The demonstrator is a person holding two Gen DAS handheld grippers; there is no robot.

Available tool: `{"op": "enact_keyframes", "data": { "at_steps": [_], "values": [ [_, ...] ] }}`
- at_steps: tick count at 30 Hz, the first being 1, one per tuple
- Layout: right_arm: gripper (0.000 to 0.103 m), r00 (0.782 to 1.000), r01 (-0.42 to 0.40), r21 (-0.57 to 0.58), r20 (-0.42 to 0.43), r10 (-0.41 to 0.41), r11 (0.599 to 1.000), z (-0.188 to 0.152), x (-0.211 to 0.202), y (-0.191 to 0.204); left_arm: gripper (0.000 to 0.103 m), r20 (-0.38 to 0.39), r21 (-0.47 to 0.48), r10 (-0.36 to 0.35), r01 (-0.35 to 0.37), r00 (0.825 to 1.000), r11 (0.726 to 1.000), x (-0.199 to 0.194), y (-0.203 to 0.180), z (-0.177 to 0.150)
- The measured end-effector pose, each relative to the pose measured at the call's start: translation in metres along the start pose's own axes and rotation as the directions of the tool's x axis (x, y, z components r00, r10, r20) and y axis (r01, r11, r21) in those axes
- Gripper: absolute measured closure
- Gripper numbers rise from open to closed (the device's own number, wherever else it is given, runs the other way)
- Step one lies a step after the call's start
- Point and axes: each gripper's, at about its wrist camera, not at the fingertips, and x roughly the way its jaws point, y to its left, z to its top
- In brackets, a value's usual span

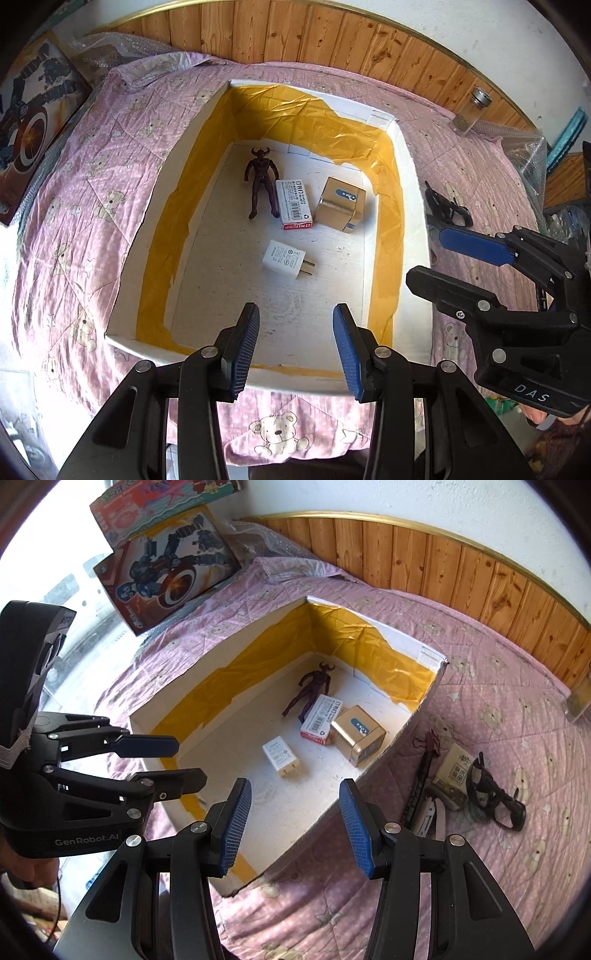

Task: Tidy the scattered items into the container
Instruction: 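Withdraw both tools from the box toward the marker and glasses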

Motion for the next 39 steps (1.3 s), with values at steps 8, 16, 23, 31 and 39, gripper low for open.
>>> {"op": "enact_keyframes", "data": {
  "at_steps": [8,16,23,31,39],
  "values": [
    [0.05,0.998,-0.027,0.036,0.056,0.025,0.999,-0.06,-0.04,-0.005,0.05,0.199,0.289,0.019,-0.077,0.98,0.954,-0.047,-0.066,-0.04],
    [0.05,0.993,-0.012,0.24,0.119,-0.017,0.971,-0.108,-0.065,-0.056,0.049,0.155,0.372,-0.099,0.035,0.983,0.928,-0.044,-0.119,-0.062],
    [0.05,0.988,0.004,0.425,0.138,-0.07,0.905,-0.136,-0.07,-0.111,0.041,0.097,0.311,-0.153,0.116,0.983,0.943,-0.011,-0.151,-0.051],
    [0.05,0.986,0.016,0.514,0.135,-0.099,0.858,-0.149,-0.065,-0.157,0.041,0.062,0.174,-0.133,0.121,0.989,0.977,0.058,-0.164,-0.013],
    [0.051,0.968,-0.225,0.573,0.22,0.117,0.788,-0.13,-0.017,-0.193,0.041,0.026,0.108,-0.072,0.069,0.997,0.992,0.113,-0.16,0.002]
  ]
}}
